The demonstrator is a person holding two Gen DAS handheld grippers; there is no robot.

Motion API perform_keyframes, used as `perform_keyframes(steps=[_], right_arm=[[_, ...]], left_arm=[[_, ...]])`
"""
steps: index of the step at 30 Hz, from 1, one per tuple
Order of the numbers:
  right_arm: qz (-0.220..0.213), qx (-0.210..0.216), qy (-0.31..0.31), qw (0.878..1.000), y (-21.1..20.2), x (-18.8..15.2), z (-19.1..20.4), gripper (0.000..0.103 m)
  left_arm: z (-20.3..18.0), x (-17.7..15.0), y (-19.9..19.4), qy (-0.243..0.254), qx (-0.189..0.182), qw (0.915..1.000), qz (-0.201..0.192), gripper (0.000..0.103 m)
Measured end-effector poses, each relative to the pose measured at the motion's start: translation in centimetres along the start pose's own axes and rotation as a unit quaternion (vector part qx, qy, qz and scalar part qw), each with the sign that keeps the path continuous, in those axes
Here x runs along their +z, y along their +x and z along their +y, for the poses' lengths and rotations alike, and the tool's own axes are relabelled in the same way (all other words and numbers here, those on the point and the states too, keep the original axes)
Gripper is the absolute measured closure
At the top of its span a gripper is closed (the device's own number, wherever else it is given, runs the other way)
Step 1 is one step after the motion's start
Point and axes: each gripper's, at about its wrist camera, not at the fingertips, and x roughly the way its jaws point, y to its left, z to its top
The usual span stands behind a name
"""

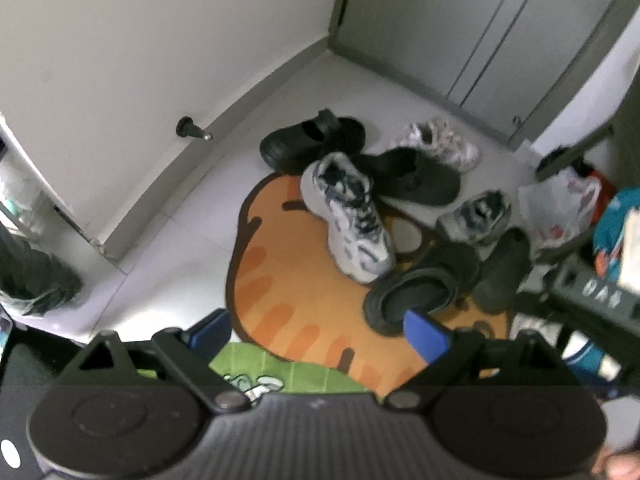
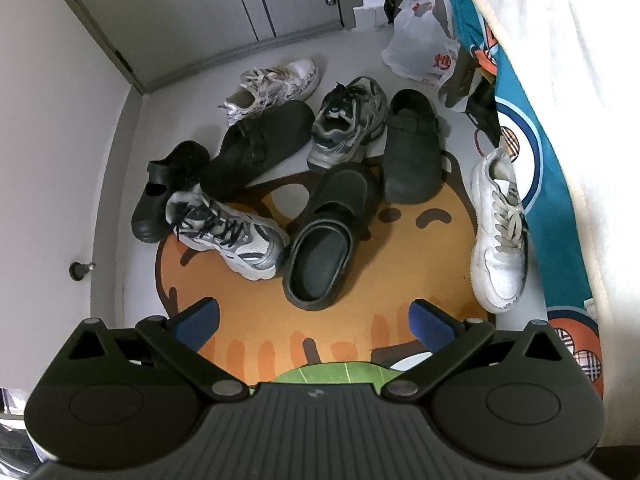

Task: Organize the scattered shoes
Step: 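Move both tools toward the scattered shoe pile on the mat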

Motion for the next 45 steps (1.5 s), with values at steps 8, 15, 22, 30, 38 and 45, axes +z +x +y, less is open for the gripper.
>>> perform_keyframes(steps=[8,15,22,30,38,45], right_arm=[[-0.003,0.013,-0.023,1.0,1.6,1.0,0.5,0.0],[-0.006,0.025,-0.043,0.999,3.0,1.8,1.0,0.0],[-0.008,0.036,-0.063,0.997,4.4,2.7,1.5,0.0],[-0.003,0.023,-0.078,0.997,7.3,3.8,2.0,0.0],[-0.017,-0.021,-0.033,0.999,9.3,6.7,0.5,0.0],[-0.049,-0.032,-0.013,0.998,9.9,9.8,-0.3,0.0]], left_arm=[[1.3,0.4,-1.3,-0.007,0.009,0.9999,-0.011,0.008],[1.7,1.3,-1.0,-0.08,-0.012,0.9961,-0.036,0.008],[0.8,0.9,1.7,-0.073,-0.021,0.9971,-0.006,0.006],[3.4,1.7,6.6,-0.128,-0.027,0.9899,0.053,0.006],[2.7,4.8,10.1,-0.136,-0.065,0.9866,0.063,0.007],[-0.9,7.7,13.3,-0.078,-0.091,0.9909,0.062,0.007]])
